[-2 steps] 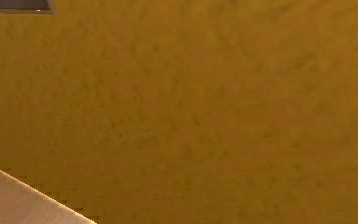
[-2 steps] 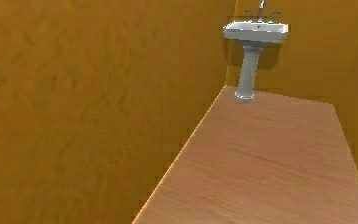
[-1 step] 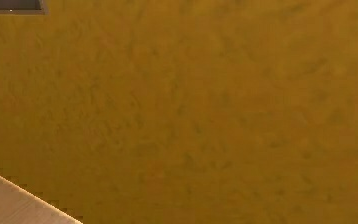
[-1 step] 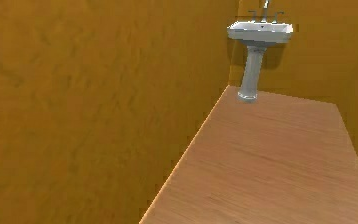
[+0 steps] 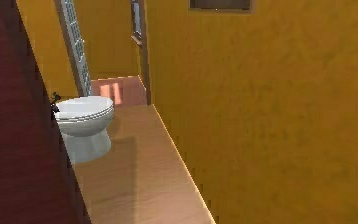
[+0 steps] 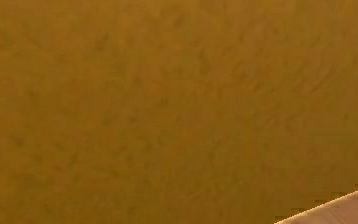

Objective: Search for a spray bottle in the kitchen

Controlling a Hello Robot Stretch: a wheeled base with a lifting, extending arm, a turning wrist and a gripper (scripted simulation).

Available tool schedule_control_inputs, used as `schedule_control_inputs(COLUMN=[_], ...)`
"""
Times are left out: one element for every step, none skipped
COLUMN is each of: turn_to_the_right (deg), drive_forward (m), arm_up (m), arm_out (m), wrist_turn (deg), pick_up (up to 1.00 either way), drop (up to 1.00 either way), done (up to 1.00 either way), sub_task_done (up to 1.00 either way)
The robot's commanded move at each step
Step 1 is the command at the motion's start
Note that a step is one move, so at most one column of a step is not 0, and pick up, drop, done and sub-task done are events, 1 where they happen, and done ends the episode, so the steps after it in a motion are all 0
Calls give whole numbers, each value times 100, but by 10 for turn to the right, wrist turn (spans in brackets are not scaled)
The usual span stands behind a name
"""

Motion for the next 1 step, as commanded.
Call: schedule_control_inputs(turn_to_the_right=[0], drive_forward=[35], arm_up=[0], arm_out=[0], wrist_turn=[0], pick_up=[0], drop=[0], done=[0], sub_task_done=[0])
